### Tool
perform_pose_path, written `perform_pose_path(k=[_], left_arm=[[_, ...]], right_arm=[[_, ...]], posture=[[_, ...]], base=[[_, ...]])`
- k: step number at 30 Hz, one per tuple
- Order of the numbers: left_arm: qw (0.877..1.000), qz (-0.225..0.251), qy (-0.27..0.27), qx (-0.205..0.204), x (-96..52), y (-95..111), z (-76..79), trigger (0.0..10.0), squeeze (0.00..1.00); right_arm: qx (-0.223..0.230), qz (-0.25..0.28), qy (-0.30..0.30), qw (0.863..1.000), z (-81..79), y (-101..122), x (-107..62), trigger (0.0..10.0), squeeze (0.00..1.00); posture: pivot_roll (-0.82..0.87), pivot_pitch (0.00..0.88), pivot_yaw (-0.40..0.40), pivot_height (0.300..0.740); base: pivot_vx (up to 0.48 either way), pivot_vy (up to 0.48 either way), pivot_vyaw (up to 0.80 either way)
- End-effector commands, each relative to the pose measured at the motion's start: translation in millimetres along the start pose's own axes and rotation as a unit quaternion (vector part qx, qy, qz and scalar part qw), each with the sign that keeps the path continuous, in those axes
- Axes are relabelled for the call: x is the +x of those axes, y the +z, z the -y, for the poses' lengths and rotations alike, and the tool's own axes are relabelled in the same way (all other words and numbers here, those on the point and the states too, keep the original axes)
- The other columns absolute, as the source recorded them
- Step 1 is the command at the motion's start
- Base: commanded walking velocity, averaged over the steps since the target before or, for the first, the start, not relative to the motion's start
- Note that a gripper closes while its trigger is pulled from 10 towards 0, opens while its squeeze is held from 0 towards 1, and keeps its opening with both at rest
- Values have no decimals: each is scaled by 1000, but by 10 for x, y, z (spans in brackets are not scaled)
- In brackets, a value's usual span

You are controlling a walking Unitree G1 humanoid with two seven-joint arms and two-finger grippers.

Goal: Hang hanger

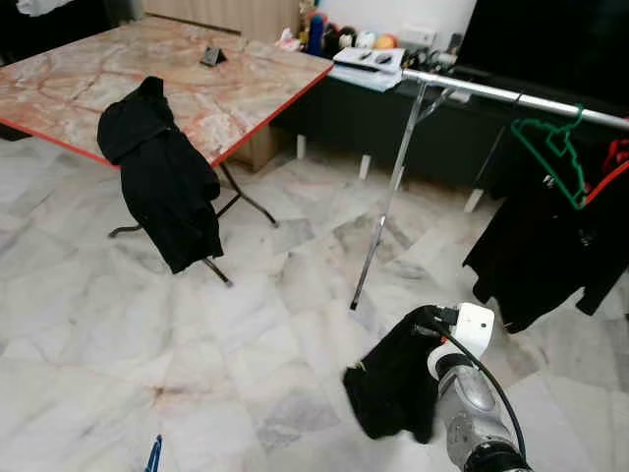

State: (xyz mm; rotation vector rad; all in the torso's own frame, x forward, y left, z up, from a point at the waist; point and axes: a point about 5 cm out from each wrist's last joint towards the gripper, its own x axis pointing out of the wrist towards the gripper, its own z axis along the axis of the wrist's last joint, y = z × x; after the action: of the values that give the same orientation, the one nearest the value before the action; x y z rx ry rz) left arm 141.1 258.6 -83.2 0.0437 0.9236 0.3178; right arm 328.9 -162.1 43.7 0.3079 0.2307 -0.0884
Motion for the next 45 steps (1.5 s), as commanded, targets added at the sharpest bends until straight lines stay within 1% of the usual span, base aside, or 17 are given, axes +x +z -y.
perform_pose_path(k=[1, 25, 45], left_arm=[[1000, -17, 2, 2, -19, -85, -23, 10000, 0], [999, -32, 7, -4, -34, -147, -71, 10000, 0], [999, -32, 7, -6, -36, -154, -71, 10000, 0]], right_arm=[[0, 7, 0, 1000, -1, 38, 12, 10000, 0], [5, 12, 5, 1000, -81, 57, 32, 10000, 0], [5, 16, 9, 1000, -111, 77, 42, 10000, 0]], posture=[[63, 174, -66, 740], [66, 188, -59, 740], [70, 187, -62, 740]], base=[[0, 349, 0], [0, 348, 0], [0, 348, 0]])
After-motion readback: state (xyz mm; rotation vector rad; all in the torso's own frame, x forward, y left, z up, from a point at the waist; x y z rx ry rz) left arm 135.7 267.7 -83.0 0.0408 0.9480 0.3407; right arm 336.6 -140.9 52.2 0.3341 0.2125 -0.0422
